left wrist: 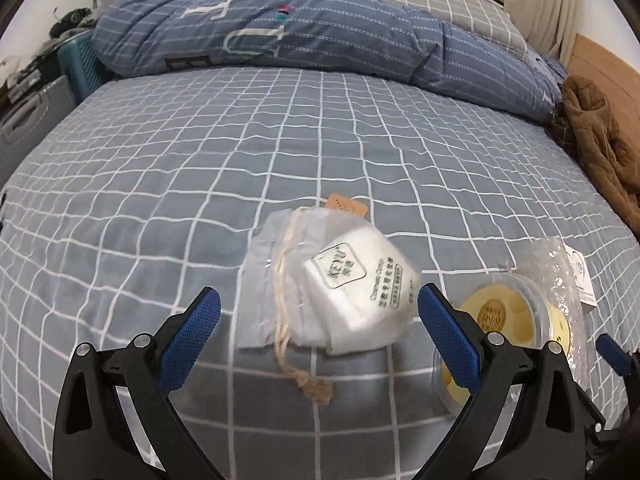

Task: Collect trash
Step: 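Grasp the white mask packet with the left gripper while the right grasps the bubble wrap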

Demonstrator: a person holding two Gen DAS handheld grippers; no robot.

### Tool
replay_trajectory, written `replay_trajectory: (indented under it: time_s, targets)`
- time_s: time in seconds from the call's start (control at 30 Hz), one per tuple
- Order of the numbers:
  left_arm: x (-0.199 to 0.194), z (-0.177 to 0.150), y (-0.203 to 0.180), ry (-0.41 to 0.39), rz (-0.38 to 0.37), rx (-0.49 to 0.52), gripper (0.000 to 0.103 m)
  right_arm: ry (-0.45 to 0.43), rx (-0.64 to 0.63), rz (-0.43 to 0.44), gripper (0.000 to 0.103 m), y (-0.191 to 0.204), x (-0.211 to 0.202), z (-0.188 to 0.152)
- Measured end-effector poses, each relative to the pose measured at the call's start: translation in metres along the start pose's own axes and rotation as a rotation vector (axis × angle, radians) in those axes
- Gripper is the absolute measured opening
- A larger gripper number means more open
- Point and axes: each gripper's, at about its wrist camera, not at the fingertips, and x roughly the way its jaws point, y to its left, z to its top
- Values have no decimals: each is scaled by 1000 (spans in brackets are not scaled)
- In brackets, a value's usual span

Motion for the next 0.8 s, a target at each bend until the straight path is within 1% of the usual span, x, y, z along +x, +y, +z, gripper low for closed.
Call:
replay_trajectory:
  time_s: [0.03,0.1,0.23,0.37,0.43,0.5,0.6,0.73,0.8]
  targets:
    - [3,0,-1,5,-8,2,97,5,-2,-1,71,0,2,-2]
    - [9,-1,-1,17,-15,-11,97,17,-4,7,64,0,5,-5]
    - [12,1,-5,15,-22,-10,97,27,9,29,54,0,6,-7]
    - [17,1,-13,18,-22,7,95,49,-4,49,34,3,9,-10]
    - [20,1,-16,27,-21,16,86,51,-7,50,28,5,9,-11]
    - [26,1,-18,42,-10,30,81,53,-9,52,23,5,9,-11]
    - [30,0,-20,49,-4,44,73,52,-14,50,19,4,9,-11]
    - [32,-1,-24,51,-8,61,60,47,-17,49,17,5,8,-10]
    - [31,-2,-25,51,-11,67,57,44,-18,48,16,5,8,-9]
